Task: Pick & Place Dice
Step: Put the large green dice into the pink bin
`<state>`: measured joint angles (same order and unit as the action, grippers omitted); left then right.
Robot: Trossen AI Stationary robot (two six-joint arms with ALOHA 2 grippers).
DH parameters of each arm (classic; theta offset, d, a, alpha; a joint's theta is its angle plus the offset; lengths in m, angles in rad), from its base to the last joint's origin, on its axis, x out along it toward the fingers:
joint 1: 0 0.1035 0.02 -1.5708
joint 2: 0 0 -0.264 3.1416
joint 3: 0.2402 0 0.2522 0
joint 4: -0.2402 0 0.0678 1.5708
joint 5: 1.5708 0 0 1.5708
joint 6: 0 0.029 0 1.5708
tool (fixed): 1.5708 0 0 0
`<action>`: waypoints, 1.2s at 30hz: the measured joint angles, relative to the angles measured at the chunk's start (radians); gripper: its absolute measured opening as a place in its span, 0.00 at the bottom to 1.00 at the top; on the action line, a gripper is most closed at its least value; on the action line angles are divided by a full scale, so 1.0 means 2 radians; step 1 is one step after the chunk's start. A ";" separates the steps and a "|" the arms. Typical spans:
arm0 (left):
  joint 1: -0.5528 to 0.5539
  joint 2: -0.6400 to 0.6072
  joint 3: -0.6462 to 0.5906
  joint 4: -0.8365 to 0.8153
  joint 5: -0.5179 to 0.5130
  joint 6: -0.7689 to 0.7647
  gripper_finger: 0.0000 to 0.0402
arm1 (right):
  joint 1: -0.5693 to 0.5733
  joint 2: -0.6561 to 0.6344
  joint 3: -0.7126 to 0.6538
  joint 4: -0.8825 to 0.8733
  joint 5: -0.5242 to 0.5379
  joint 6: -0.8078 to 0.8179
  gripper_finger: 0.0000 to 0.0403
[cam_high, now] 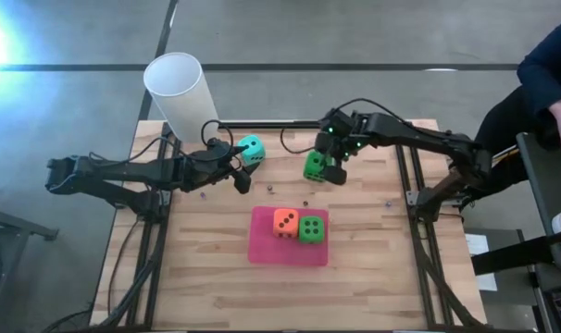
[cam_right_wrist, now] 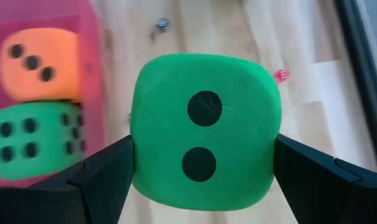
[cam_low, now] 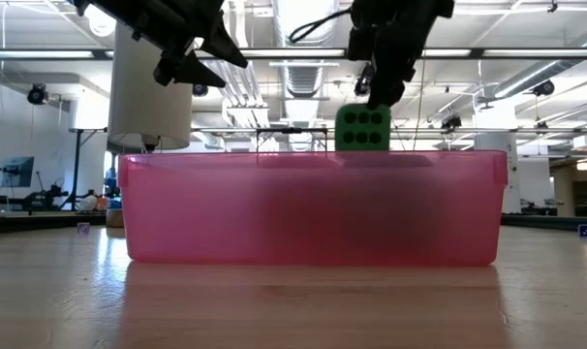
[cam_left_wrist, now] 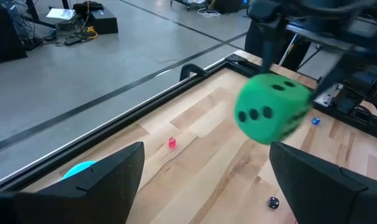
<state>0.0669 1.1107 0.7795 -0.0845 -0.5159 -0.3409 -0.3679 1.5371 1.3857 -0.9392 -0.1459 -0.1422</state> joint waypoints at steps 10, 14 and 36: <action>0.000 0.000 0.000 -0.003 0.000 0.000 0.86 | 0.062 -0.021 0.000 -0.038 0.017 0.032 0.84; 0.000 0.000 0.000 -0.003 0.000 0.000 0.87 | 0.089 -0.028 0.000 -0.046 0.018 0.033 0.85; 0.000 0.000 0.000 -0.013 0.000 0.000 0.88 | 0.228 -0.023 -0.002 0.022 0.054 0.153 0.85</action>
<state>0.0669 1.1107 0.7795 -0.1097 -0.5159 -0.3408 0.0879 1.4918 1.3821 -0.8950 -0.0382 0.1642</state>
